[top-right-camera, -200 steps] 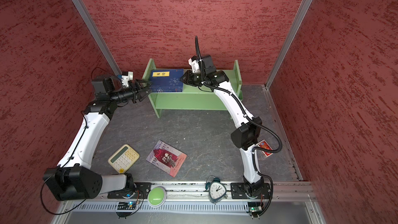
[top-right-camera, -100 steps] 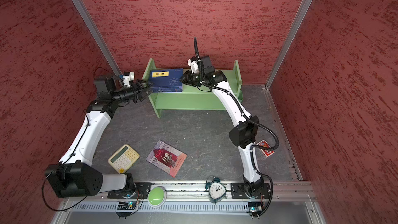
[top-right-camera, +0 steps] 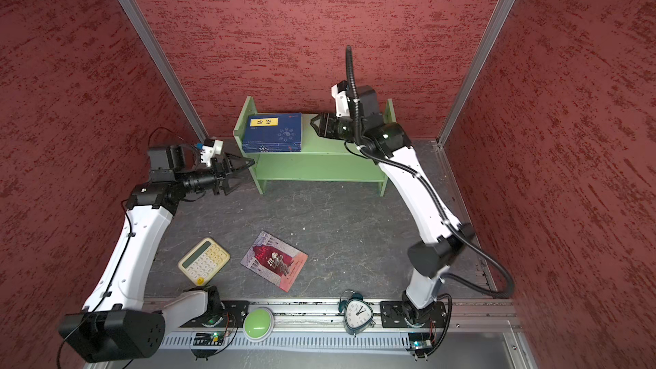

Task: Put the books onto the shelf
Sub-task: 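Move both grippers down from the shelf toward the Hamlet book on the table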

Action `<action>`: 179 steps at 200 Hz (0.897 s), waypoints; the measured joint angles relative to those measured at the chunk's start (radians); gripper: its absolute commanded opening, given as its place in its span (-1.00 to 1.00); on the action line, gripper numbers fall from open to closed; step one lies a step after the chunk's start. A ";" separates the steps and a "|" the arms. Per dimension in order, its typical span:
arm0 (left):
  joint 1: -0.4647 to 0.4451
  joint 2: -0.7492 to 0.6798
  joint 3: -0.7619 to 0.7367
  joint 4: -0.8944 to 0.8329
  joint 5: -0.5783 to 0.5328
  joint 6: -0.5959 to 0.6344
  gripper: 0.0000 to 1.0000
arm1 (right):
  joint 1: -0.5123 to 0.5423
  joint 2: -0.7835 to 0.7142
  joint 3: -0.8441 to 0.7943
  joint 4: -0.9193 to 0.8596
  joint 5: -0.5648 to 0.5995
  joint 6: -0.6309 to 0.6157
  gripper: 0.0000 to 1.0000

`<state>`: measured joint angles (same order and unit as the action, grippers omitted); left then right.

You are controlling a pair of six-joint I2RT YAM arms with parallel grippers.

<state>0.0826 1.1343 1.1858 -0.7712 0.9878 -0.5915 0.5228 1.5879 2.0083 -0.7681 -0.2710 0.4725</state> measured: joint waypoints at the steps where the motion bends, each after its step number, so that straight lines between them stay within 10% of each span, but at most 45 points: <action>1: 0.000 -0.001 -0.003 -0.004 0.000 0.002 0.93 | 0.001 -0.012 -0.010 0.003 0.000 0.000 0.11; 57: -0.089 -0.014 -0.346 -0.262 -0.162 0.003 0.99 | 0.116 -0.567 -0.742 0.206 -0.077 0.094 0.13; 106: -0.171 -0.038 -0.452 -0.317 -0.322 -0.006 0.99 | 0.262 -0.452 -1.082 0.262 -0.123 0.164 0.20; 179: -0.224 0.037 -0.496 -0.333 -0.496 -0.035 0.99 | 0.303 -0.174 -1.102 0.454 -0.144 0.171 0.23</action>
<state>-0.1410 1.1709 0.6903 -1.1038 0.4919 -0.6266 0.8261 1.4136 0.9062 -0.3145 -0.4149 0.6430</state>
